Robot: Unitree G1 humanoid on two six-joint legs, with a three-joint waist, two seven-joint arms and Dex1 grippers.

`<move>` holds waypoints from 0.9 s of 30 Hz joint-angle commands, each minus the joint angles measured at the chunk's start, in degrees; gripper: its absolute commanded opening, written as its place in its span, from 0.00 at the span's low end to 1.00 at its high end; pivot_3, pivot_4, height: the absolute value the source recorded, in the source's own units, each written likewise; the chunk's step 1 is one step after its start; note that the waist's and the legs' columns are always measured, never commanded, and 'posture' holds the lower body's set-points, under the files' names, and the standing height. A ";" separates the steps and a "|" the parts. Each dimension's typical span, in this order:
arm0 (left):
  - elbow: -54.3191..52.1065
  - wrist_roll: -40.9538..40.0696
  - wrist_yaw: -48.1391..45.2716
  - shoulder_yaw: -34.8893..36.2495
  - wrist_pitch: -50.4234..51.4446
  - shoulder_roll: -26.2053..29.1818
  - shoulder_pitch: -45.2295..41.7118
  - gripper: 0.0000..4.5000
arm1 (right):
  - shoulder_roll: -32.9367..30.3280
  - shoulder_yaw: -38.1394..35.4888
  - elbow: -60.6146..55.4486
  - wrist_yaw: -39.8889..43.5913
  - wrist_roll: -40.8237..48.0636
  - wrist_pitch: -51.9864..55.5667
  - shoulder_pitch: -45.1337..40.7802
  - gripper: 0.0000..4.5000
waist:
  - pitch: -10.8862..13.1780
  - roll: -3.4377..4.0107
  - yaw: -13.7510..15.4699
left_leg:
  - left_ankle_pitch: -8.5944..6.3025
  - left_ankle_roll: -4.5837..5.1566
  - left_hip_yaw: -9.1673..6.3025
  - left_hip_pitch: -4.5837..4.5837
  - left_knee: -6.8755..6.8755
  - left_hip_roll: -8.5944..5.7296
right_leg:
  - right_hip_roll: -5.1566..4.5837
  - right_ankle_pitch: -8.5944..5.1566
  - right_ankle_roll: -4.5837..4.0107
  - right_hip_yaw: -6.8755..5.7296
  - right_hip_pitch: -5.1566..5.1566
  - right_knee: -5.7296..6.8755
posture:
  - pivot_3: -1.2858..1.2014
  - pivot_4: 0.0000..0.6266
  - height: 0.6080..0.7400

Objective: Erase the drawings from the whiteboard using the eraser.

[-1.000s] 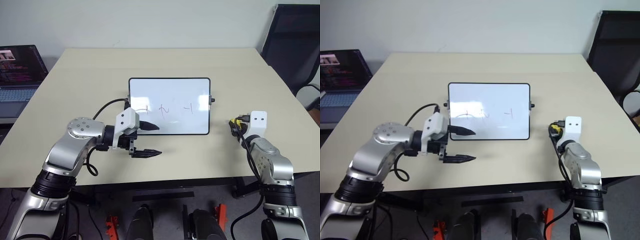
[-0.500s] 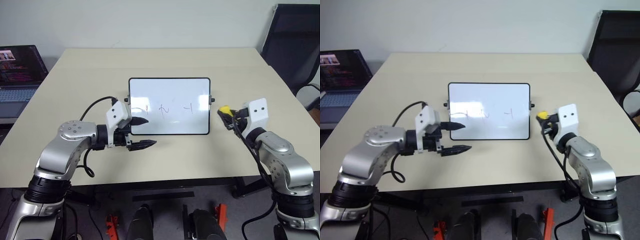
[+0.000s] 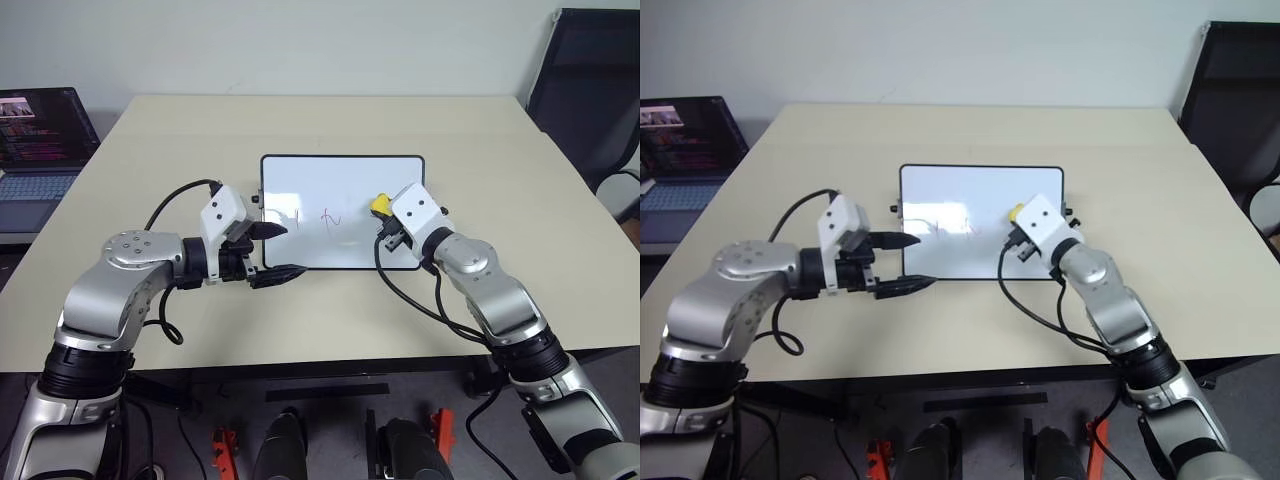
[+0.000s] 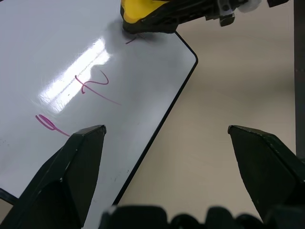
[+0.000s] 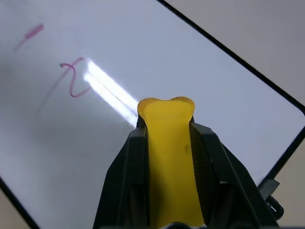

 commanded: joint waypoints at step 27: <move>-0.86 0.00 -0.53 0.01 -0.79 1.05 -0.09 1.00 | -8.19 5.58 2.44 14.73 -16.15 -4.99 -0.25 0.18 | -0.03 -0.04 -0.12 | 0.06 0.07 0.02 0.14 0.12 0.00 | 0.00 0.05 -0.14 0.06 0.09 0.05 | 0.52 0.24 1.00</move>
